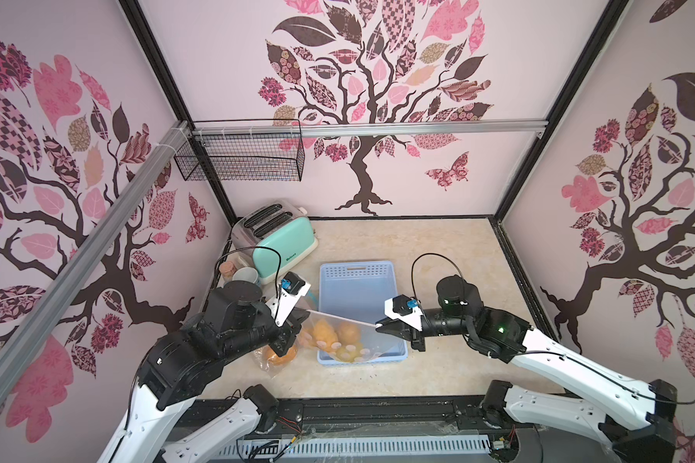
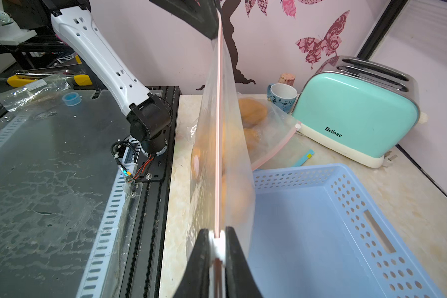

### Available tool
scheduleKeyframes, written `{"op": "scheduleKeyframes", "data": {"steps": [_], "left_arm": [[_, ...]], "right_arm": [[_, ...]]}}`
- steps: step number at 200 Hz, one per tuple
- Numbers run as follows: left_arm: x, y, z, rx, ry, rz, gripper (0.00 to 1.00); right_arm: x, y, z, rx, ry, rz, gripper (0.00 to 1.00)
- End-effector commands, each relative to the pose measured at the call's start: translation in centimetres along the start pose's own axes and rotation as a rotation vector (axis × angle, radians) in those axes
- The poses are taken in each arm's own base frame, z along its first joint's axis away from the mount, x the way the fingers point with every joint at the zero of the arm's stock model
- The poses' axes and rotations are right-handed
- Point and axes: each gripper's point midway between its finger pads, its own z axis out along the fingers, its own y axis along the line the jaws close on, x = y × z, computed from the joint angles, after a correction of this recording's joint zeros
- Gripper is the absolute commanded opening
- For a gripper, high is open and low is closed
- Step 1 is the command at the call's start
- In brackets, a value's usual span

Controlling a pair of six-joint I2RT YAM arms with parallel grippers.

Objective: Put the potatoes into a zipper bag and zip it
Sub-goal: Zip the zipper on the zipper food storage bag.

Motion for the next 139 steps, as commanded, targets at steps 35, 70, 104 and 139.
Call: {"op": "scheduleKeyframes", "data": {"steps": [35, 70, 104, 139], "left_arm": [[-1.6, 2.9, -3.2, -0.18, -0.087, -0.013, 0.0], [-1.3, 3.1, -3.4, -0.193, -0.086, -0.011, 0.0], [-1.2, 3.4, -3.6, -0.208, -0.081, -0.009, 0.0], [-1.1, 3.2, -3.4, -0.197, -0.082, -0.015, 0.0]], "right_arm": [[6.2, 0.1, -2.3, 0.099, 0.21, 0.077, 0.08], [6.7, -0.1, -2.9, 0.13, 0.233, 0.076, 0.09], [6.9, -0.1, -3.3, 0.142, 0.243, 0.082, 0.09], [6.6, 0.0, -3.3, 0.134, 0.229, 0.081, 0.09]]}}
